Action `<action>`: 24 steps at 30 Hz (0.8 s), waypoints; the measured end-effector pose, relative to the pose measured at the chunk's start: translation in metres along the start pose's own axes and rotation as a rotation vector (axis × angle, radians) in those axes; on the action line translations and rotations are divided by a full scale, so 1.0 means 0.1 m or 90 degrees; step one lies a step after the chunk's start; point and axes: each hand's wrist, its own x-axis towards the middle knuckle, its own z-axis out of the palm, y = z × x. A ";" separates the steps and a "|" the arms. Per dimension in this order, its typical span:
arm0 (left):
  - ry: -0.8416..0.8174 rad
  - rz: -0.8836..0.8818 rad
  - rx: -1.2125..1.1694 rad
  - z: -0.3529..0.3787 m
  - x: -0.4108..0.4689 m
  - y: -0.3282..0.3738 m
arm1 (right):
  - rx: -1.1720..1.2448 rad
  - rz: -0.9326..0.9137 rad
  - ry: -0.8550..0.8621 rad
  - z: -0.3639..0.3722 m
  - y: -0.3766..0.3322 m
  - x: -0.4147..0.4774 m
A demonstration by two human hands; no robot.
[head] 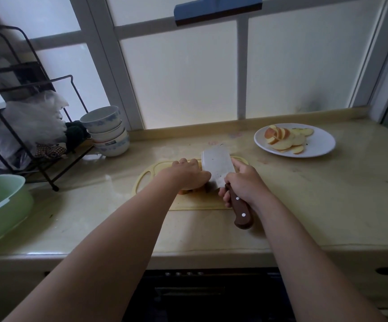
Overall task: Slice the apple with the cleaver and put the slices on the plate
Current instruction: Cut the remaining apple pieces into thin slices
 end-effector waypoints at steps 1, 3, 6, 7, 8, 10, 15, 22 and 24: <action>0.005 0.003 0.000 0.00 0.00 0.00 | -0.005 -0.001 0.001 0.00 0.01 0.00; 0.015 0.015 0.000 0.02 -0.01 -0.01 | -0.009 -0.001 0.003 0.00 0.01 -0.01; 0.030 0.026 -0.028 0.04 -0.02 -0.03 | -0.005 -0.001 0.004 0.00 -0.01 -0.03; 0.035 0.034 -0.039 0.04 -0.02 -0.04 | -0.004 -0.001 0.003 0.00 -0.02 -0.03; 0.038 0.043 -0.044 0.05 -0.04 -0.04 | -0.004 -0.003 0.002 0.00 -0.02 -0.04; 0.048 0.058 -0.039 0.06 -0.06 -0.04 | -0.010 -0.004 0.001 0.01 -0.02 -0.03; 0.067 0.075 -0.026 0.11 0.00 -0.07 | -0.010 0.010 -0.015 -0.03 -0.02 -0.01; 0.086 0.088 -0.058 0.12 -0.04 -0.08 | -0.042 0.001 -0.046 -0.11 0.02 -0.06; 0.087 0.091 -0.062 0.13 -0.03 -0.09 | -0.044 -0.002 -0.047 -0.11 0.03 -0.06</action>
